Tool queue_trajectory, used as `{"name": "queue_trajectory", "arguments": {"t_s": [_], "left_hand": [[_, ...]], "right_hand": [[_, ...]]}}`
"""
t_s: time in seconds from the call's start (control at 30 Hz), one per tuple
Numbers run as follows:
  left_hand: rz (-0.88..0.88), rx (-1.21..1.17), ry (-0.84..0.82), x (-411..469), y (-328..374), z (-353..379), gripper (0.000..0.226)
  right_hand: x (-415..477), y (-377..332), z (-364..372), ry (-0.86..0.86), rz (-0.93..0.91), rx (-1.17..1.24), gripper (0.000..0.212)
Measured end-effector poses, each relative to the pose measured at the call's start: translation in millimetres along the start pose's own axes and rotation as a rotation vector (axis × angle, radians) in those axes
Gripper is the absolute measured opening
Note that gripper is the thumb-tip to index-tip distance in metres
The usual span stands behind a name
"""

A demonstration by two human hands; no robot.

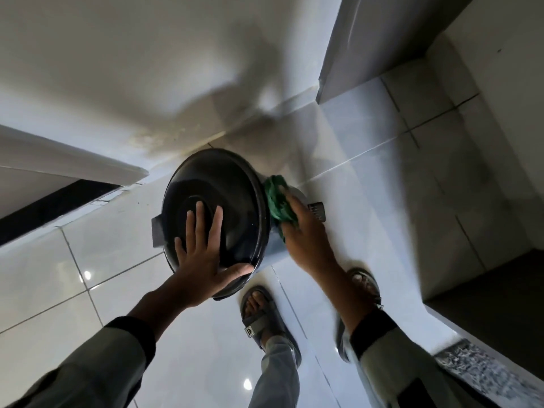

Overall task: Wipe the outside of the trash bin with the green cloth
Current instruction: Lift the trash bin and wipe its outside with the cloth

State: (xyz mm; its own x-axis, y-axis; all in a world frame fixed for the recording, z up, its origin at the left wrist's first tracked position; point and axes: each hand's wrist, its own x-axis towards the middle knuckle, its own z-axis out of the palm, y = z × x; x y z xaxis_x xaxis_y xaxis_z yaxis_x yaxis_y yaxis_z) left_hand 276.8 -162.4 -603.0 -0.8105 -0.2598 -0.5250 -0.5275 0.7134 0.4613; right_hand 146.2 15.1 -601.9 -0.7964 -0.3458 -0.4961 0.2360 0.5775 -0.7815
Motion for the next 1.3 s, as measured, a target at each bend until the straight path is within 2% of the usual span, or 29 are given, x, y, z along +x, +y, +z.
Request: {"name": "queue_trajectory", "arguments": {"t_s": [0.1, 0.17, 0.23, 0.3, 0.33, 0.4, 0.5, 0.6, 0.7, 0.77, 0.83, 0.93, 1.03, 1.17, 1.23, 1.3], "left_hand": [[0.031, 0.025, -0.055, -16.9, -1.2, -3.1, 0.125], [0.016, -0.008, -0.087, -28.3, 2.5, -5.8, 0.135], [-0.172, -0.198, 0.011, -23.9, 17.2, -16.3, 0.134], [-0.439, -0.376, 0.112, 0.6, 38.4, -29.7, 0.13], [-0.537, -0.393, 0.085, 13.5, 47.2, -34.8, 0.13], [-0.621, -0.383, -0.025, 28.1, 57.1, -38.8, 0.135], [-0.671, -0.392, -0.067, 38.7, 62.5, -39.5, 0.139], [-0.68, -0.412, -0.092, 47.8, 63.6, -50.4, 0.143], [-0.633, -0.376, -0.138, 47.0, 63.5, -48.2, 0.152], [-0.613, -0.342, -0.179, 40.8, 65.9, -42.2, 0.155], [-0.61, -0.317, -0.187, 35.3, 68.7, -37.2, 0.15], [-0.593, -0.314, -0.197, 32.0, 66.9, -35.3, 0.144], [-0.564, -0.286, -0.194, 25.5, 58.6, -33.2, 0.142], [-0.493, -0.294, -0.166, 6.8, 50.8, -19.7, 0.143], [-0.473, -0.301, -0.106, -6.8, 49.3, -8.5, 0.143], [-0.492, -0.318, -0.06, -24.0, 49.0, 1.7, 0.143]], "right_hand": [[-21.0, 1.1, 1.4, 0.037, -0.071, 0.014, 0.061], [-27.4, 15.8, 5.6, 0.026, -0.005, -0.065, 0.062], [-26.4, 30.3, 8.8, 0.003, 0.104, -0.135, 0.062], [-26.7, 40.0, 11.2, -0.027, 0.1, -0.147, 0.062], [-28.5, 41.4, 14.6, -0.04, 0.078, -0.143, 0.062], [-36.4, 39.1, 22.9, -0.045, 0.013, -0.113, 0.063], [-66.2, 38.0, 35.2, 0.052, -0.118, -0.016, 0.066], [-118.0, 44.5, 63.8, 0.076, -0.136, 0.023, 0.071], [-145.5, 53.0, 80.8, 0.071, -0.002, 0.093, 0.073], [-131.8, 49.9, 76.5, 0.141, 0.046, 0.13, 0.071], [-105.4, 38.6, 63.2, 0.212, -0.067, 0.134, 0.071], [-63.8, 31.7, 45.2, 0.122, -0.206, 0.051, 0.071], [-17.6, 58.5, 29.6, 0.033, -0.096, -0.009, 0.066], [20.3, 91.9, 13.5, -0.119, 0.347, -0.248, 0.07], [19.4, 82.1, 16.0, -0.13, 0.355, -0.237, 0.069], [3.5, 60.3, 19.4, -0.115, 0.242, -0.231, 0.07]]}}
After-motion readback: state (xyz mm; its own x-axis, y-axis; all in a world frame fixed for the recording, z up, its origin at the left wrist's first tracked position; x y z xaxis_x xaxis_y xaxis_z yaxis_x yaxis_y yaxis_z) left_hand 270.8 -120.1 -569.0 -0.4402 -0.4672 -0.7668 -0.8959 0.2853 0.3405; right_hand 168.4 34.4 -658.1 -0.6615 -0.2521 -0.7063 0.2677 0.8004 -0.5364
